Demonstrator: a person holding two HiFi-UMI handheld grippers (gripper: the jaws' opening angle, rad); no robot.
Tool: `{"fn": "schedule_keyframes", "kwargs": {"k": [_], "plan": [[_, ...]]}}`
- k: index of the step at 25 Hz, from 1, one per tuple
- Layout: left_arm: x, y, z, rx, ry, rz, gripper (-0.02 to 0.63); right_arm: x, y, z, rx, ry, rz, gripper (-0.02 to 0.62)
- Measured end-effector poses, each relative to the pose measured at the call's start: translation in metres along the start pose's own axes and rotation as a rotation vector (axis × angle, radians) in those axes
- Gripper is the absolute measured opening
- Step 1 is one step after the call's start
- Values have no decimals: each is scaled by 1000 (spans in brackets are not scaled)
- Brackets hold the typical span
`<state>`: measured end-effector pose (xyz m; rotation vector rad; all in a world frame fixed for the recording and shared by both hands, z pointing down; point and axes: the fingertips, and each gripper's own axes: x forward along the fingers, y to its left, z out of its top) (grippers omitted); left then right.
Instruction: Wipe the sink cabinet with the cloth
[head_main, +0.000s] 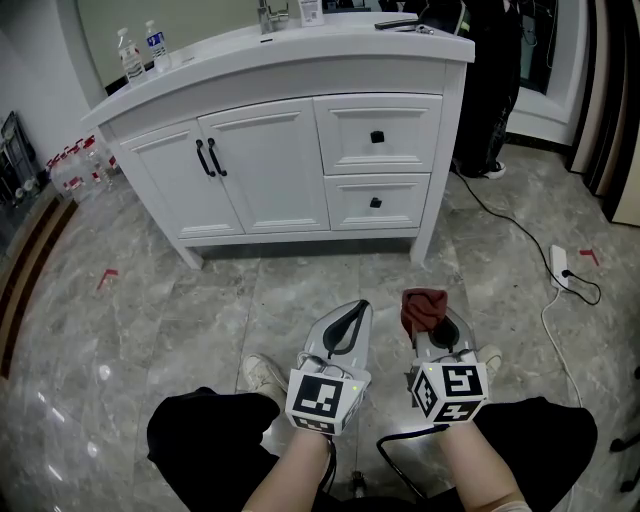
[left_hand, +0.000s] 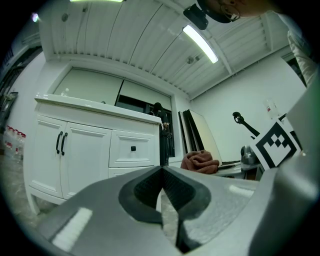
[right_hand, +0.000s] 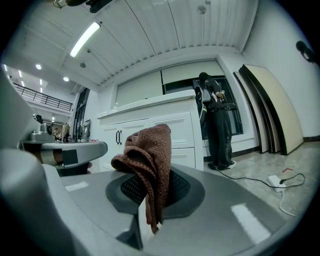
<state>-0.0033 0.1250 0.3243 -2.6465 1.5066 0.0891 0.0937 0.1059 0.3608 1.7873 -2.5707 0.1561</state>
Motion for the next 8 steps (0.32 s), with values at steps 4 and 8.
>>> {"fn": "schedule_keyframes", "kwargs": {"k": [4,8], "plan": [[1,0,1,-7,-4,0,1,1,0,5,-5,-10,0,78],[-2,-1,1,-34,-10,-1,1,-1,5,8,-19,-18,11,78]]}}
